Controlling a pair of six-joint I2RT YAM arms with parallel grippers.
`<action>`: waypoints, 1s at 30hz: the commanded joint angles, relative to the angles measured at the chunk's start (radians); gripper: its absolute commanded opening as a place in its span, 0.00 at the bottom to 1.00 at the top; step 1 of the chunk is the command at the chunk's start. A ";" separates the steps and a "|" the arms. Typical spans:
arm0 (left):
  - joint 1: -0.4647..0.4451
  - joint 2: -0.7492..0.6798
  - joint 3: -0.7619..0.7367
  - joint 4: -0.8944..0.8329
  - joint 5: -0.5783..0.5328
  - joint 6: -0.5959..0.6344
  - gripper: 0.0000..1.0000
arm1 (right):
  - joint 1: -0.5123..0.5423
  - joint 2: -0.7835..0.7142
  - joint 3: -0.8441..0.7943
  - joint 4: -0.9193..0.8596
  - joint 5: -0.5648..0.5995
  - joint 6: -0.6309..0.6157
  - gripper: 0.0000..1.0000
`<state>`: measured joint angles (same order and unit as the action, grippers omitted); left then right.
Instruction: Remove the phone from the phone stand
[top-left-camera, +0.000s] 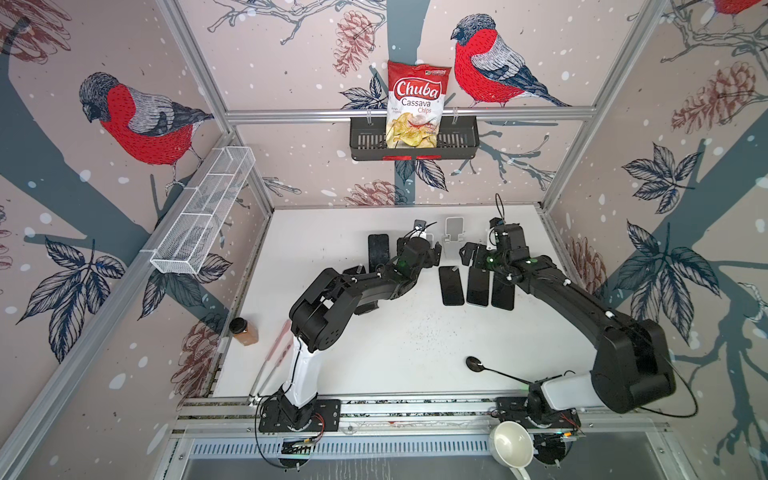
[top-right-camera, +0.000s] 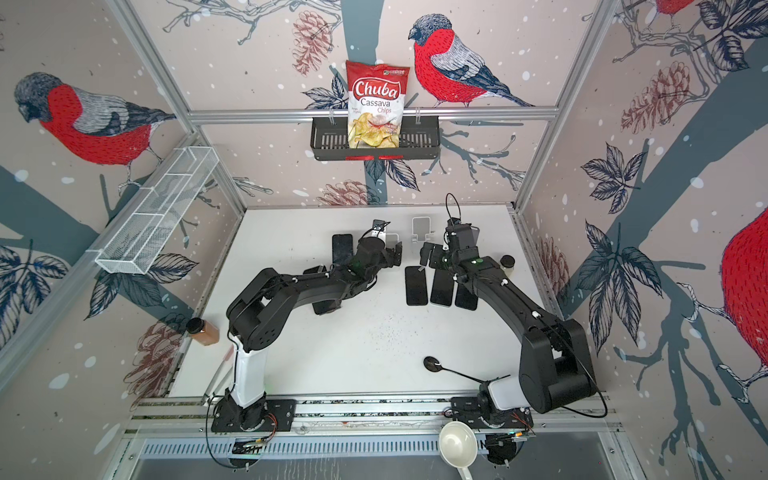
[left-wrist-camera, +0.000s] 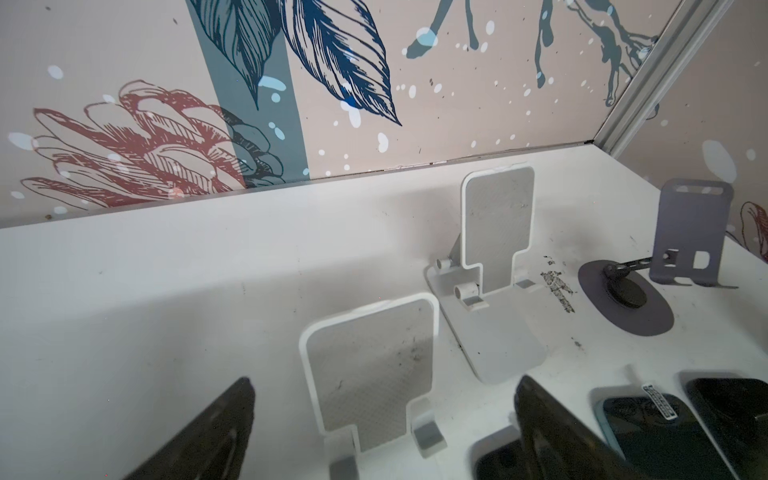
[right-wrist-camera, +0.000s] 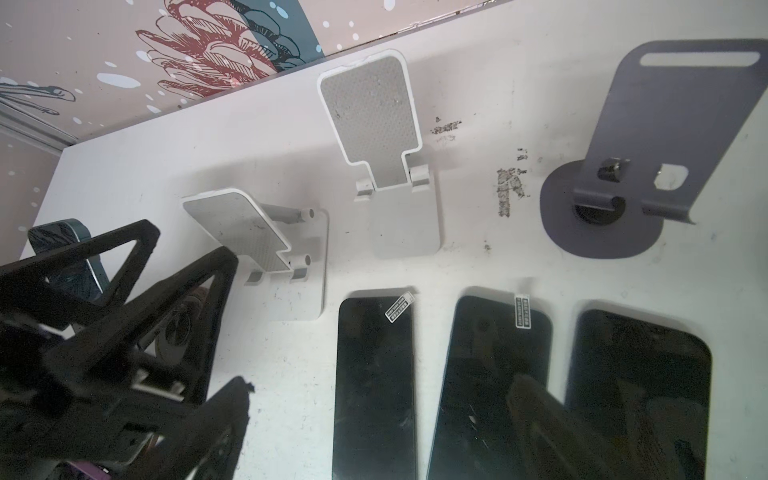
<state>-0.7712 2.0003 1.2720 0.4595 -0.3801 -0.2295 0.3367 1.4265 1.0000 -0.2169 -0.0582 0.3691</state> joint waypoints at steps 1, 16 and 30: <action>-0.027 -0.047 -0.023 -0.054 -0.048 0.004 0.96 | 0.009 0.004 -0.001 0.031 0.010 0.014 0.99; -0.037 -0.307 -0.218 -0.211 -0.052 -0.180 0.96 | 0.106 0.033 0.018 0.055 0.067 -0.002 0.99; -0.033 -0.639 -0.416 -0.401 -0.195 -0.329 0.96 | 0.244 0.106 0.047 0.108 0.102 -0.011 0.99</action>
<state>-0.8085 1.4002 0.8707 0.1467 -0.5079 -0.5003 0.5571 1.5211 1.0363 -0.1555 0.0299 0.3656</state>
